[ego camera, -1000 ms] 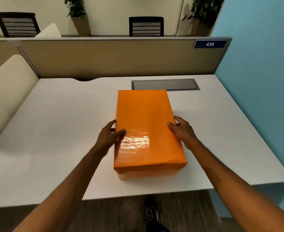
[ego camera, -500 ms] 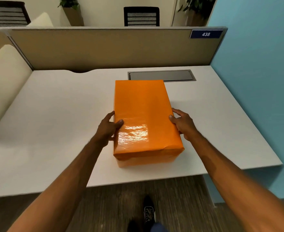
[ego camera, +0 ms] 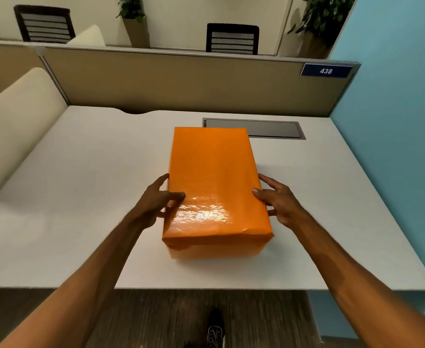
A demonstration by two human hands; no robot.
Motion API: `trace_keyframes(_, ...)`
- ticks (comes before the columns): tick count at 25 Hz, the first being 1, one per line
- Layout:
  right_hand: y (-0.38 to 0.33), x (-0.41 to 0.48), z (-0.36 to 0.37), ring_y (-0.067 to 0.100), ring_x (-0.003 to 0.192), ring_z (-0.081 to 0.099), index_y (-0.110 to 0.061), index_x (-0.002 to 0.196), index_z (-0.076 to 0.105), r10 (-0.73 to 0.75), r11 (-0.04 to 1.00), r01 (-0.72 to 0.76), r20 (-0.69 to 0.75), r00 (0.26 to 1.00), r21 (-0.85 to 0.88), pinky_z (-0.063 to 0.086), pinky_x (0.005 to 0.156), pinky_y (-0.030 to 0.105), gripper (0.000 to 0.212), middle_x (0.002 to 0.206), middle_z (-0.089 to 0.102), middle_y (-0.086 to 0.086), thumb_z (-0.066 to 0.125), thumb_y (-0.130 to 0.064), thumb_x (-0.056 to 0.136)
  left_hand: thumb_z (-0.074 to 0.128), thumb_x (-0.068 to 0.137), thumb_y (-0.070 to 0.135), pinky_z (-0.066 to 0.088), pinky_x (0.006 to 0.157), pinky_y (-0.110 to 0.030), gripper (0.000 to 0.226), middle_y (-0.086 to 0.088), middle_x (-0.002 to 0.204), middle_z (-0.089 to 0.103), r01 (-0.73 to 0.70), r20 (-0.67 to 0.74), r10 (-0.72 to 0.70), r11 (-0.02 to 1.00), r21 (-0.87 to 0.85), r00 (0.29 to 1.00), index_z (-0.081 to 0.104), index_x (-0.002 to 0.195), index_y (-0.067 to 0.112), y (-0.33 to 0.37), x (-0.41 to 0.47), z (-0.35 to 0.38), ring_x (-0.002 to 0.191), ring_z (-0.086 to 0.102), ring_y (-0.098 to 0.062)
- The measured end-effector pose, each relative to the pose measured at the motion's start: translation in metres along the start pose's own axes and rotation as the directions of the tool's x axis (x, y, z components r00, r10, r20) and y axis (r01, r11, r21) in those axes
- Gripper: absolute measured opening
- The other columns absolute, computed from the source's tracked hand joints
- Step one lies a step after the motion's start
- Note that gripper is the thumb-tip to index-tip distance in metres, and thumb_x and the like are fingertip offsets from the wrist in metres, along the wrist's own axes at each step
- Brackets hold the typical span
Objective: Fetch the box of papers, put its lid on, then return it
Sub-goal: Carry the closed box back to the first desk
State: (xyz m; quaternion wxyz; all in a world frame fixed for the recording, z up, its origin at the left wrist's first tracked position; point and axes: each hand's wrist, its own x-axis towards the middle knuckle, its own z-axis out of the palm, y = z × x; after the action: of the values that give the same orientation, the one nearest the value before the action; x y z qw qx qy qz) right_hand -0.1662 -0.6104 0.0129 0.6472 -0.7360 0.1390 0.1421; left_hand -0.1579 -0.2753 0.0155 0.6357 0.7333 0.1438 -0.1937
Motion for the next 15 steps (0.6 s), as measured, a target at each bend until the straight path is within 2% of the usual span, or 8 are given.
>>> trace_keyframes(3, -0.015, 0.013, 0.009, 0.017, 0.097, 0.063, -0.035, 0.145, 0.040, -0.032, 0.999, 0.032, 0.035, 0.999, 0.002, 0.055, 0.066, 0.041, 0.072, 0.110, 0.063, -0.012, 0.073, -0.034, 0.081, 0.079, 0.079, 0.028, 0.050, 0.088, -0.056, 0.087, -0.007, 0.143, 0.052, -0.042, -0.059, 0.042, 0.999, 0.000, 0.997, 0.031, 0.151, 0.035, 0.009, 0.000, -0.009, 0.115, 0.057, -0.036)
trace_keyframes(9, -0.044, 0.037, 0.044, 0.027, 0.106, 0.061, -0.035, 0.145, 0.040, -0.079, 0.997, 0.079, 0.102, 0.992, -0.002, 0.053, 0.079, 0.053, 0.071, 0.121, 0.060, -0.004, 0.073, -0.033, 0.082, 0.080, 0.078, 0.032, 0.048, 0.081, -0.050, 0.087, -0.006, 0.143, 0.051, -0.060, -0.172, 0.060, 0.998, 0.007, 0.983, 0.032, 0.149, 0.036, 0.022, -0.003, -0.042, 0.109, 0.055, -0.032)
trace_keyframes(15, -0.066, 0.065, 0.105, 0.030, 0.110, 0.060, -0.035, 0.144, 0.041, -0.081, 0.997, 0.080, 0.138, 0.987, 0.013, 0.051, 0.085, 0.059, 0.068, 0.125, 0.059, -0.001, 0.073, -0.032, 0.083, 0.075, 0.084, 0.028, 0.046, 0.084, -0.052, 0.080, -0.008, 0.142, 0.053, -0.051, -0.208, 0.052, 0.999, 0.008, 0.977, 0.029, 0.149, 0.035, 0.033, 0.005, -0.099, 0.109, 0.056, -0.032)
